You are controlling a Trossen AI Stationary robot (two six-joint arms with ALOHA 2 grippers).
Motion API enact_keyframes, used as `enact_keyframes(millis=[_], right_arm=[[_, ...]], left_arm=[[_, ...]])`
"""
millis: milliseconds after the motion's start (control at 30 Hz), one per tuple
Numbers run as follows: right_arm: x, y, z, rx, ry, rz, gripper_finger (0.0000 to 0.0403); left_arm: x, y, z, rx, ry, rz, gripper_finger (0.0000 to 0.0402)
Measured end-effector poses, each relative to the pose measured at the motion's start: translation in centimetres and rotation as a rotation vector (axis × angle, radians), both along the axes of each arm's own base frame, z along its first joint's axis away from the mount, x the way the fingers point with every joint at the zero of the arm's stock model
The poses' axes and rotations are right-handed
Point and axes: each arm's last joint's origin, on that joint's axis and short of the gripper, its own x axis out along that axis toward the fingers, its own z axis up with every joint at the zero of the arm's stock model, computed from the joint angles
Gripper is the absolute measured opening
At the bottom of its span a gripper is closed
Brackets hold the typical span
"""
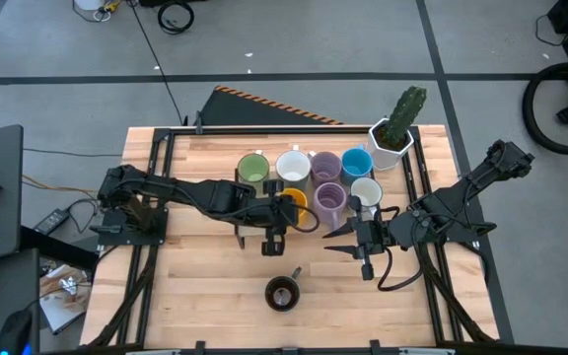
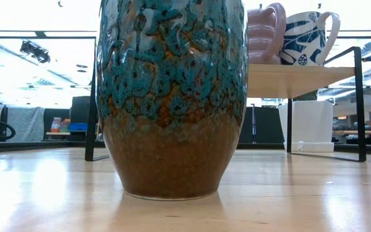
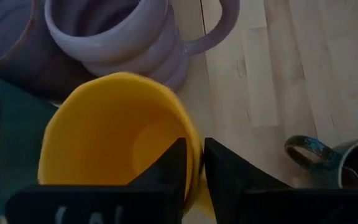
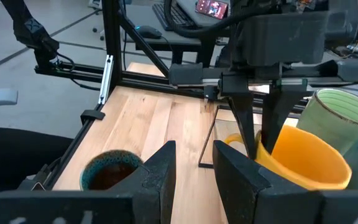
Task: Place coffee mugs
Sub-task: Put the yellow cup on the shelf aligned with the other light blue cup
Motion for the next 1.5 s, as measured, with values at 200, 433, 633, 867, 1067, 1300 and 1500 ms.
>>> enact_keyframes(millis=[200, 433, 633, 867, 1067, 1300, 1500], right_arm=[[0.0, 0.0, 0.0, 0.0, 0.001, 0.0, 0.0112], [0.0, 0.0, 0.0, -0.001, 0.003, 0.0, 0.0112], [0.0, 0.0, 0.0, -0.001, 0.003, 0.0, 0.0112], [0.0, 0.0, 0.0, -0.001, 0.003, 0.002, 0.0112], [0.0, 0.0, 0.0, 0.003, 0.006, 0.014, 0.0112], [0.0, 0.0, -0.1, 0.0, 0.013, 0.017, 0.0112], [0.0, 0.0, -0.1, 0.003, 0.012, 0.016, 0.0112]], left_arm=[[0.2, 0.0, -0.2, 0.0, -0.002, 0.0, 0.0092], [0.6, -0.1, 0.1, -0.001, -0.047, -0.01, 0.0115], [0.9, -0.1, 0.4, -0.004, -0.089, -0.015, 0.0117], [1.3, 0.0, 0.8, 0.017, -0.143, -0.015, 0.0117], [0.3, -0.2, 1.8, 0.033, -0.151, -0.045, 0.0117], [-3.5, -0.9, 3.9, 0.011, -0.072, -0.139, 0.0117], [-4.9, -1.0, 2.3, -0.052, 0.127, -0.114, 0.0117]])
